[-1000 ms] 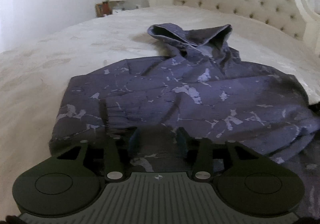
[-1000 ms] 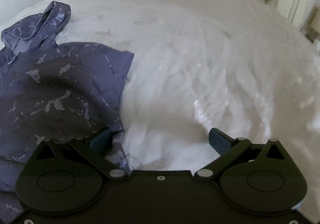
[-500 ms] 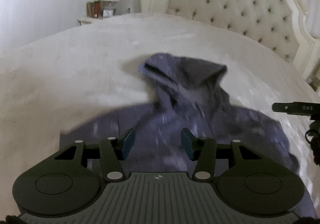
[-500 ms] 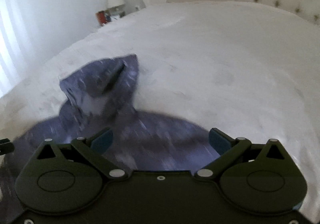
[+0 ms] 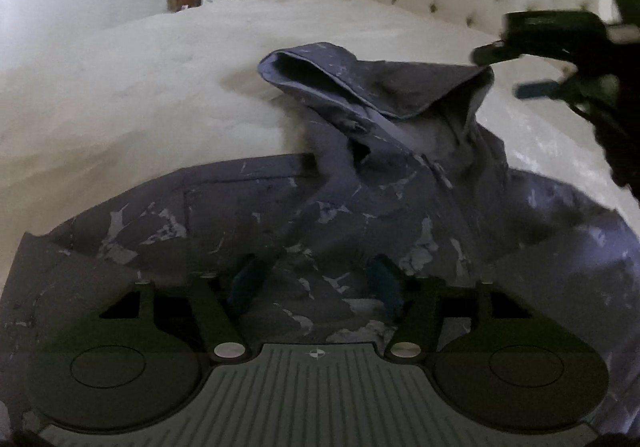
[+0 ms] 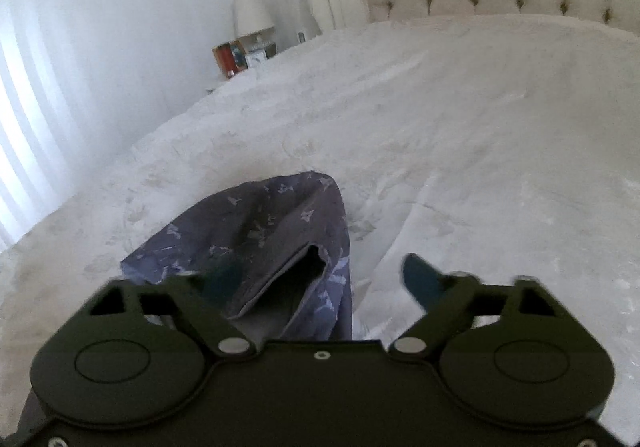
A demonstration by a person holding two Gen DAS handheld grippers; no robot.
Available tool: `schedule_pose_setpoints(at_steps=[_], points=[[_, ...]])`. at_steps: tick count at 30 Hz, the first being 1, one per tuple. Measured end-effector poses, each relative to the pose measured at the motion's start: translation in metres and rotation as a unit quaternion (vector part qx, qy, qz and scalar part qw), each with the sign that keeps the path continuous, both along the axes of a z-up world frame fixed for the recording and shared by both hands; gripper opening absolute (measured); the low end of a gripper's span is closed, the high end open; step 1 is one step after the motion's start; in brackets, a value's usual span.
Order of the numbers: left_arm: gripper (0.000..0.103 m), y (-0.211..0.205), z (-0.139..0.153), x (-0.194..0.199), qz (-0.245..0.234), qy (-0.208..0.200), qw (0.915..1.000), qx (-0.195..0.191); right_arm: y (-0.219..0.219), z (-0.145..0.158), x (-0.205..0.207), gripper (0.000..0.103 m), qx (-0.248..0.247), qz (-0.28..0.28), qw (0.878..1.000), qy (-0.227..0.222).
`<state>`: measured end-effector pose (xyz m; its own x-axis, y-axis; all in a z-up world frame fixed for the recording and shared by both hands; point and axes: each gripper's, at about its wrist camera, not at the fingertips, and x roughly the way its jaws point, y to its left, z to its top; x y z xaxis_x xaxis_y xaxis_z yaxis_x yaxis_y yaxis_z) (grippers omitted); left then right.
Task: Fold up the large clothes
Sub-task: 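Grasp the opposite side edge of the jacket with the right gripper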
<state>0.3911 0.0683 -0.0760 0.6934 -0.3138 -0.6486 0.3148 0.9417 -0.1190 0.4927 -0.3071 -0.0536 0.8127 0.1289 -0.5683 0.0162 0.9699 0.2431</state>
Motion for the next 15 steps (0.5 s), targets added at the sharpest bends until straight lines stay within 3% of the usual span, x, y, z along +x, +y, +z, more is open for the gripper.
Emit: schedule_pose_setpoints(at_steps=[1,2,3,4,11,13,15], points=[[0.064,-0.001,0.000,0.001,-0.002,0.000,1.0000,0.001,-0.002,-0.002,0.004,0.062,0.004,-0.002,1.000,0.008],[0.064,0.001,0.000,0.001,-0.002,-0.001,1.0000,-0.001,-0.004,-0.005,0.008,0.041,0.008,-0.007,1.000,0.016],[0.064,0.001,0.000,0.001,-0.003,-0.001,1.0000,-0.003,-0.008,-0.009,0.011,0.015,0.013,-0.013,1.000,0.025],[0.064,0.003,0.000,0.001,-0.002,-0.001,1.0000,-0.006,-0.012,-0.014,0.012,0.013,0.020,-0.022,0.999,0.034],[0.065,0.005,0.000,-0.001,-0.002,-0.007,0.9999,-0.009,-0.046,-0.055,0.006,0.014,0.049,-0.046,0.994,0.092],[0.066,0.005,0.000,-0.001,-0.004,-0.007,0.9999,-0.011,-0.047,-0.056,0.003,0.027,0.045,-0.044,0.994,0.087],[0.067,0.006,0.000,-0.003,-0.004,-0.008,0.9999,-0.012,-0.051,-0.051,-0.001,0.057,0.055,-0.043,0.995,0.076]])
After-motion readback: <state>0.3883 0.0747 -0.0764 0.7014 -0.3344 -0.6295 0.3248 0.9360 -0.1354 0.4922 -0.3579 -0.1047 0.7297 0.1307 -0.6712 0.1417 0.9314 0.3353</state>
